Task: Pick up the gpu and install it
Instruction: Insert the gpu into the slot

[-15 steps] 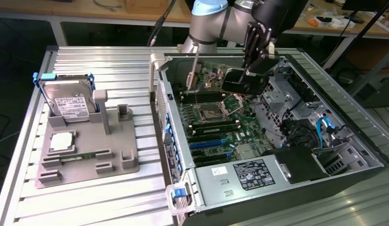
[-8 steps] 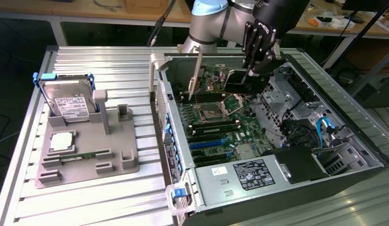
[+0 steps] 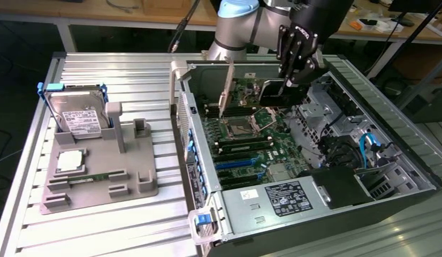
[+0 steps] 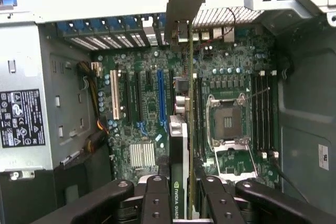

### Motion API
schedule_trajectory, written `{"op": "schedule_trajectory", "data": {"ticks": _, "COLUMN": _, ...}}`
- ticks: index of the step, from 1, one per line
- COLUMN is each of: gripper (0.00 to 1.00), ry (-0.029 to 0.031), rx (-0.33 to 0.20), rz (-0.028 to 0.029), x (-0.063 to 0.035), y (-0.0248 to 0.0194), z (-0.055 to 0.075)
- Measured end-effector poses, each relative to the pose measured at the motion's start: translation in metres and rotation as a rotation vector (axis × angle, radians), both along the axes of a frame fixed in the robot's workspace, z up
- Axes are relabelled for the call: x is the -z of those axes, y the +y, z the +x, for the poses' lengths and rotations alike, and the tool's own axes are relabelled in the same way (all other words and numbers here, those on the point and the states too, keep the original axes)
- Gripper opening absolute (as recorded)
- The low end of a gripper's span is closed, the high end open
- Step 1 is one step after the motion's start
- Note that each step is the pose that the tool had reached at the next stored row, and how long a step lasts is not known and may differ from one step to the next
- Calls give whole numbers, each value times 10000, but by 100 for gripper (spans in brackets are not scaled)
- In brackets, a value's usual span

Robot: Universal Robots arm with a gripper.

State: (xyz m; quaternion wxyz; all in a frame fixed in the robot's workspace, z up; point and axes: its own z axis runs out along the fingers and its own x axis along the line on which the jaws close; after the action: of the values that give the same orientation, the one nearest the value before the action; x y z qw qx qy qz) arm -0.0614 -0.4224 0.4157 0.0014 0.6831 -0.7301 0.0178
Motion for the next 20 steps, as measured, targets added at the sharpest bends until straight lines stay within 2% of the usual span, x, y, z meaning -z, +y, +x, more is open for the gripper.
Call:
{"op": "schedule_trajectory", "data": {"ticks": 1, "gripper": 27, "ry": -192, "rx": 0, "rz": -1, "x": 0, "y": 0, "z": 0}}
{"op": "schedule_trajectory", "data": {"ticks": 4, "gripper": 27, "ry": -196, "rx": 0, "rz": 1, "x": 1, "y": 0, "z": 0}}
{"op": "schedule_trajectory", "data": {"ticks": 6, "gripper": 27, "ry": -153, "rx": 1, "rz": 11, "x": 8, "y": 0, "z": 1}}
{"op": "schedule_trajectory", "data": {"ticks": 8, "gripper": 27, "ry": -8, "rx": 1, "rz": 12, "x": 13, "y": -1, "z": 13}}
{"op": "schedule_trajectory", "data": {"ticks": 9, "gripper": 27, "ry": 23, "rx": 0, "rz": 12, "x": 14, "y": -1, "z": 17}}
{"op": "schedule_trajectory", "data": {"ticks": 14, "gripper": 27, "ry": 25, "rx": -1, "rz": 10, "x": 23, "y": 1, "z": 19}}
{"op": "schedule_trajectory", "data": {"ticks": 20, "gripper": 27, "ry": 25, "rx": -375, "rz": 11, "x": 33, "y": 9, "z": 41}}
